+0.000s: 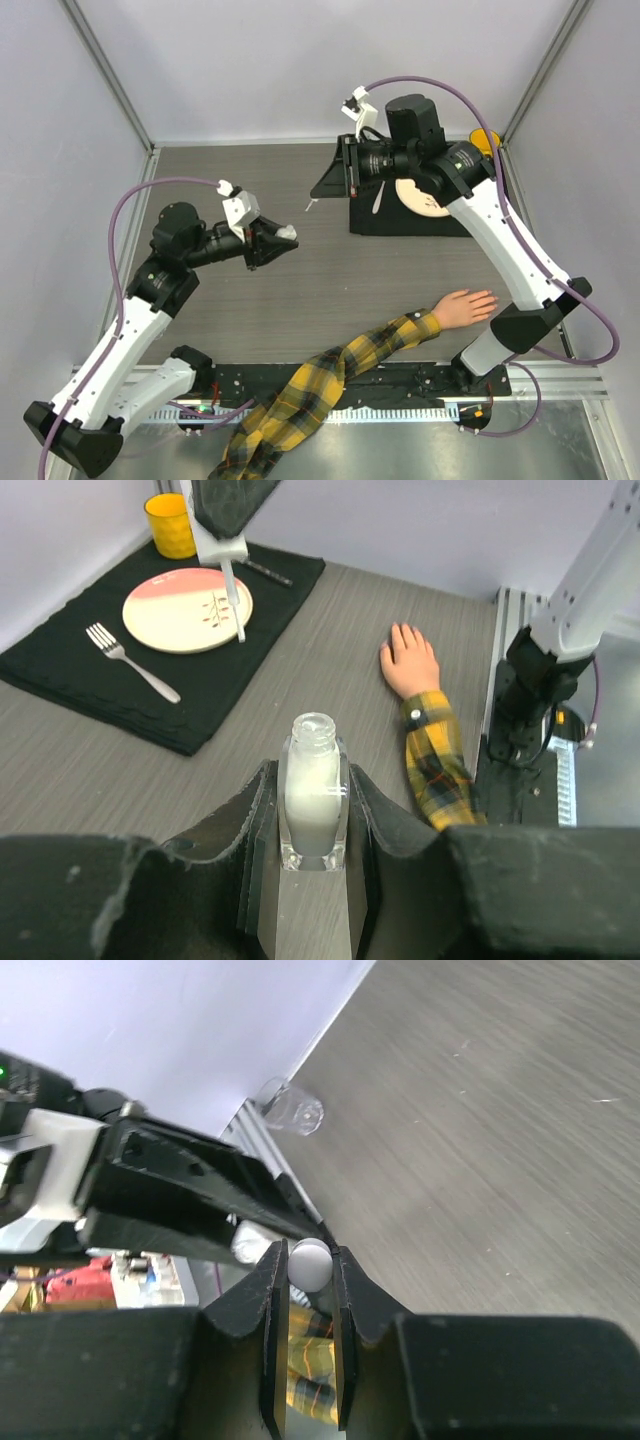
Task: Paint the nails
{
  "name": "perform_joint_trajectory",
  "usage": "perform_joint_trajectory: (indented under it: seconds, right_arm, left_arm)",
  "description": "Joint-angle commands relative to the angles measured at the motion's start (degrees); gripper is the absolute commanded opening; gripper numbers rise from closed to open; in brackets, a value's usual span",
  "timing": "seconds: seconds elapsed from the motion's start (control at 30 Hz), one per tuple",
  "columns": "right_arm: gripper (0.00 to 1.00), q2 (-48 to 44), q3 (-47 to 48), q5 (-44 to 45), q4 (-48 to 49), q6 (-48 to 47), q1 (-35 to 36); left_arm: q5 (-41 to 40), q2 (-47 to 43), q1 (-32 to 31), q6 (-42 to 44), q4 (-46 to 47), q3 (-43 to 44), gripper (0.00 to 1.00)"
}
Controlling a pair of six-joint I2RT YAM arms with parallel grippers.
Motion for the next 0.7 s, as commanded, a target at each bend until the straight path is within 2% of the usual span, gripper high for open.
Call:
perform_joint_trajectory:
  seconds: [0.0,0.3,0.67]
  right_arm:
    - [0.0,-3.6,0.9,-3.7,2.1,-1.8,2.0]
    - [0.0,-2.7,0.3,-4.9,4.0,-2.1,5.3]
    - [0.0,-0.9,0.2,-1.7,1.5,-4.2,8.9]
  left_arm:
    - [0.6,-2.6,-0.1,7.3,-2.9,-1.9,0.0]
    - [-0.3,-2.3,-0.1,6.3,-0.1,-2.3,0.0]
    - [-0.7,-1.1,-0.1,2.9,2.2,-1.7,0.0]
